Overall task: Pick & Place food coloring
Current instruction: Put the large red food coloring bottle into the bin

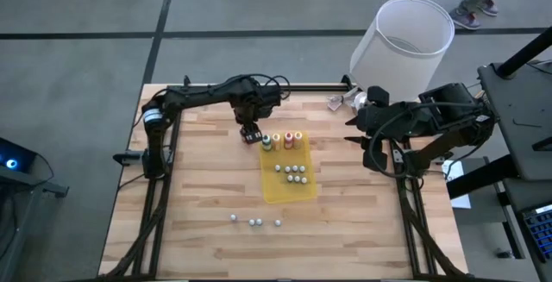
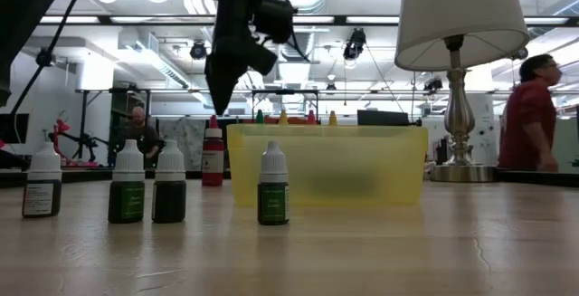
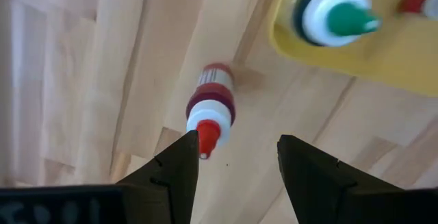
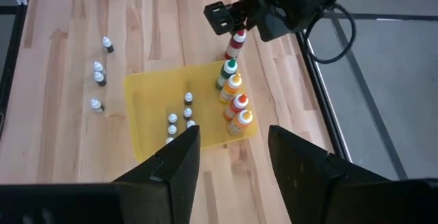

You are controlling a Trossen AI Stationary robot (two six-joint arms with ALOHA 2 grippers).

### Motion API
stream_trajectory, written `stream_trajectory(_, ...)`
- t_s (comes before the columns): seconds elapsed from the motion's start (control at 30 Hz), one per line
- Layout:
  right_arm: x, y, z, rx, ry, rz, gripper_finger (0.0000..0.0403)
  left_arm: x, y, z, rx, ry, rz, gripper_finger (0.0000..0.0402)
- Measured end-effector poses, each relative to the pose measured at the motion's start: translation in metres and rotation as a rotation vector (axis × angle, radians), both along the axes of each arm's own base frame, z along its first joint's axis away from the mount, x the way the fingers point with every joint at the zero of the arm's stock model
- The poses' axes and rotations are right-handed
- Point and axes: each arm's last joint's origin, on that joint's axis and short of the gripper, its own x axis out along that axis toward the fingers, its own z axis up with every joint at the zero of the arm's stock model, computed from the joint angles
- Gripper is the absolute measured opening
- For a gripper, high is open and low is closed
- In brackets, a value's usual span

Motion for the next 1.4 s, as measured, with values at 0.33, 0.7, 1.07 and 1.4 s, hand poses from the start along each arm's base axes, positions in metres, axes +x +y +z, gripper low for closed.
stream_trajectory(0.33,0.002,0.001,-0.005,0.007,0.016,-0.013,0.0167,-0.005,0.009,-0.027,-0.007,0.024,0.031,0.0170)
stream_trajectory(0.7,0.005,0.002,-0.010,0.003,0.041,-0.017,0.0167,-0.006,0.013,-0.029,-0.008,0.013,0.053,0.0170)
stream_trajectory(1.07,0.005,0.001,-0.010,0.004,0.040,-0.019,0.0167,-0.010,0.018,-0.026,-0.004,0.018,0.062,0.0170)
stream_trajectory(1.4,0.005,0.001,-0.010,0.004,0.040,-0.019,0.0167,-0.012,0.023,-0.035,0.003,0.013,0.080,0.0170)
